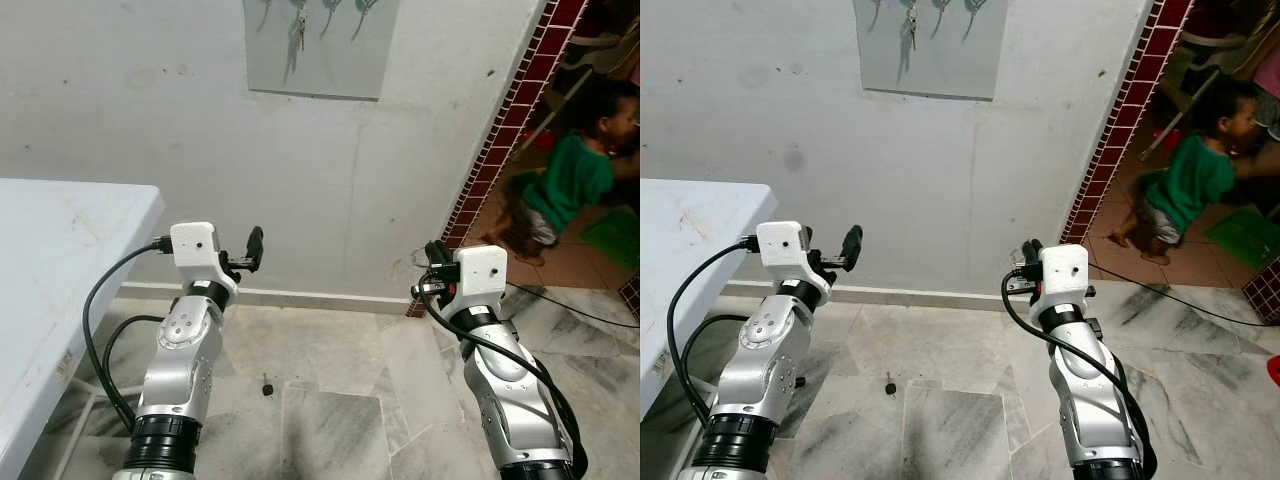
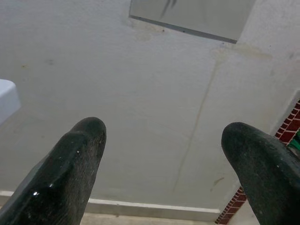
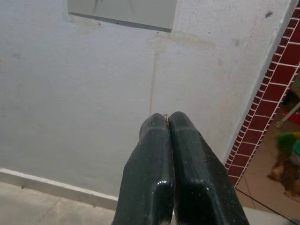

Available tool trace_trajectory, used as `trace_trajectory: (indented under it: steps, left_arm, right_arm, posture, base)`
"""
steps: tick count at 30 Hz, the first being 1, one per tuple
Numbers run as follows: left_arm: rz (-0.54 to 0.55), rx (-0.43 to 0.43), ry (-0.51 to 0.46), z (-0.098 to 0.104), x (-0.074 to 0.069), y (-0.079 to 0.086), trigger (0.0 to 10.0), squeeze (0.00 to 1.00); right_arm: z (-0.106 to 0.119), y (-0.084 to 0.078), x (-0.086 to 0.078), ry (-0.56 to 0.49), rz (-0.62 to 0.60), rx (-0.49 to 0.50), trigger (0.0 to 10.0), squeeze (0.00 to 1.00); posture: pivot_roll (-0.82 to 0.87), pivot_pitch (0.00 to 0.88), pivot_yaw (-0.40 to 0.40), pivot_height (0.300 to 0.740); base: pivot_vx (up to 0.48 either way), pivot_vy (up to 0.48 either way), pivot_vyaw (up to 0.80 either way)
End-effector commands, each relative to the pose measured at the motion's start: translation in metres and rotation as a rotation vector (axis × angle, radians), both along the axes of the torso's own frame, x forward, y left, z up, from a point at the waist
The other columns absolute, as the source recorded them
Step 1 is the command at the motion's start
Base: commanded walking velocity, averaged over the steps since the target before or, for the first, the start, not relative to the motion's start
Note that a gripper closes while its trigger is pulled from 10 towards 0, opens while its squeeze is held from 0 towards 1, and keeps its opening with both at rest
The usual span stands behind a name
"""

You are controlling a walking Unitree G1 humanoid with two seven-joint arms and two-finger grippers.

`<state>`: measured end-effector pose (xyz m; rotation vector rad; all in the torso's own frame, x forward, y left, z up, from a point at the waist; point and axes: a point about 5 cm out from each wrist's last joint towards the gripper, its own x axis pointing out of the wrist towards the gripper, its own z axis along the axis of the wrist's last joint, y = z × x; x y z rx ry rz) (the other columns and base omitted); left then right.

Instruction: Hang keys on a hook

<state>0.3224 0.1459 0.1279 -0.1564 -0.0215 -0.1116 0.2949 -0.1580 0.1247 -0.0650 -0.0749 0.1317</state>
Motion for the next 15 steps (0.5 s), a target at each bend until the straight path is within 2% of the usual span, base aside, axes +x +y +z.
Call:
trace_trajectory:
  steps: [1, 15]
  left_arm:
    - [-0.006, -0.001, -0.005, 0.0021, -0.0008, -0.0006, 10.0, 0.0]
    - [-0.011, -0.008, -0.002, 0.001, -0.0022, -0.0005, 10.0, 0.0]
  right_arm:
    - [0.0054, 0.0004, 0.0001, -0.026, 0.005, 0.006, 10.0, 0.0]
    - [0.0039, 0.0002, -0.0025, -0.022, 0.007, 0.005, 10.0, 0.0]
  posture:
    - [-0.02, 0.033, -0.014, 0.732]
    - [-0.02, 0.037, -0.016, 0.732]
  base:
    - [0.251, 0.0, 0.0]
    - [0.284, 0.0, 0.0]
